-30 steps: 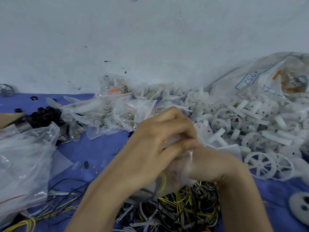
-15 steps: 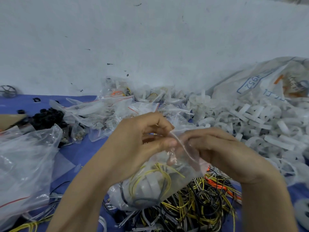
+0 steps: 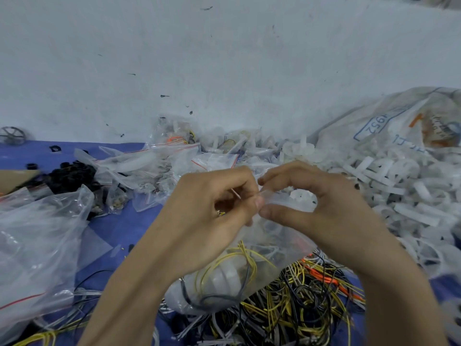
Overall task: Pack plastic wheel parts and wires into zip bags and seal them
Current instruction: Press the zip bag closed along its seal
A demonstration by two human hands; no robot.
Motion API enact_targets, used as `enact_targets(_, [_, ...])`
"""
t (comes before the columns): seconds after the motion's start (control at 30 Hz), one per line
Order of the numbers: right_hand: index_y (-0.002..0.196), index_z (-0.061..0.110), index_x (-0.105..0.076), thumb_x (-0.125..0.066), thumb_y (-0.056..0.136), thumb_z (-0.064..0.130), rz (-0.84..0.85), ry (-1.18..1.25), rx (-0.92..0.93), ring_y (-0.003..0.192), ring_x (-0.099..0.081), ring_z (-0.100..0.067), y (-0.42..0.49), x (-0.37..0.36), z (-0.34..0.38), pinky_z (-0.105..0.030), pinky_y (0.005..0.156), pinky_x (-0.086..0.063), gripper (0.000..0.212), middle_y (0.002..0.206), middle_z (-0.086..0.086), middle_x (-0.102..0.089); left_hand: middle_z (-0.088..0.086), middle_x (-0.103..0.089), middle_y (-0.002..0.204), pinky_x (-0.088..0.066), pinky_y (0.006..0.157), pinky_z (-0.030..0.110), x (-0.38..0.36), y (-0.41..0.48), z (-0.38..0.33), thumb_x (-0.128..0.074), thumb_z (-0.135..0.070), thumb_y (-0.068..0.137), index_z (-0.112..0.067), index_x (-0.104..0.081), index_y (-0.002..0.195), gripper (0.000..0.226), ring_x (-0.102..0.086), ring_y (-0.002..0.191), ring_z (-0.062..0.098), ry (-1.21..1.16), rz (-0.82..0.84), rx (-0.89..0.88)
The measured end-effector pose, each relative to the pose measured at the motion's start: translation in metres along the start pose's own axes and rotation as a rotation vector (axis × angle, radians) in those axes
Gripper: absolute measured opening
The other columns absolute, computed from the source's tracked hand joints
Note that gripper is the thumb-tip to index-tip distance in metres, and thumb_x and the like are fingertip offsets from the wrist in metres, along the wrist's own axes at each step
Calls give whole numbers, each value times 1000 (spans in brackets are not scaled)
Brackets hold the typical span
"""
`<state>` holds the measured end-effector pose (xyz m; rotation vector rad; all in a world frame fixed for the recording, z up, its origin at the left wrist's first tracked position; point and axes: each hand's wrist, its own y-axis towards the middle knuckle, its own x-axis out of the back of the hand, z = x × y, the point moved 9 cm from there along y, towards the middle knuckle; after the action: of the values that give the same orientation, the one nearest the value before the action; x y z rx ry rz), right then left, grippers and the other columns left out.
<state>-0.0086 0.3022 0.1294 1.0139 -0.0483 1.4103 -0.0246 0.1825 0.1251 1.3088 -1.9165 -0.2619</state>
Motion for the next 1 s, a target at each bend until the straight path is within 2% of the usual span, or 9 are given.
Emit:
enact_targets(0.07, [74, 26, -72, -77, 70, 23, -27, 61, -4, 95, -61, 1, 0, 2, 0, -5, 84, -36, 8, 93, 14, -68, 0, -66, 68, -51, 66, 30, 2, 0, 1, -61, -22, 84, -12, -61, 72, 15, -67, 66, 8, 6, -2, -7])
enact_targets(0.13, [73, 28, -72, -77, 71, 28, -30, 56, 13, 95, -62, 0, -1, 3, 3, -6, 84, -37, 5, 93, 15, -68, 0, -66, 67, -52, 66, 30, 2, 0, 2, -60, -23, 82, -13, -62, 72, 14, -68, 66, 8, 3, 2, -12])
enact_targets(0.3, [73, 26, -73, -78, 73, 14, 8, 88, 33, 95, -63, -8, -1, 0, 6, -14, 84, -41, 12, 91, 15, -68, -1, -67, 64, -52, 64, 29, 0, -1, 2, -60, -24, 81, -16, -61, 70, 14, -68, 66, 8, -26, 28, -6])
enact_targets(0.43, [70, 25, -71, -72, 70, 17, -4, 126, 54, 95, -63, -12, -1, 0, 10, -22, 86, -45, 7, 89, 12, -68, 0, -67, 65, -51, 61, 25, -2, -1, -3, -60, -23, 82, -15, -62, 72, 13, -68, 66, 11, -36, 51, -38])
enact_targets(0.6, [69, 19, -71, -75, 70, 18, 7, 178, 5, 93, -63, -7, 0, -2, 5, -17, 86, -44, 4, 90, 9, -67, 2, -60, 64, -46, 61, 35, 3, 0, -8, -58, -15, 81, -9, -60, 70, 13, -60, 62, 16, 25, 3, -101])
enact_targets(0.73, [68, 21, -69, -77, 74, 12, 11, 78, -21, 94, -61, -3, 0, -2, 0, -11, 85, -39, 13, 91, 15, -65, -1, -58, 64, -47, 57, 27, 4, 1, -5, -58, -15, 80, -14, -56, 69, 11, -56, 59, 12, 23, -28, -77])
enact_targets(0.87, [71, 23, -72, -78, 74, 15, 9, 56, -4, 95, -60, -2, 1, -3, 2, -10, 84, -38, 11, 93, 14, -64, 0, -57, 67, -36, 55, 11, 3, 1, -6, -60, -18, 80, -14, -58, 72, 10, -53, 61, 9, 121, -12, -99])
enact_targets(1.0, [69, 21, -71, -74, 72, 15, 10, 137, -64, 99, -60, -3, -1, -1, -5, -17, 92, -40, 7, 96, 12, -65, 3, -56, 67, -39, 57, 15, 6, 2, -5, -59, -17, 79, -13, -58, 71, 9, -51, 60, 10, 90, -33, -97])
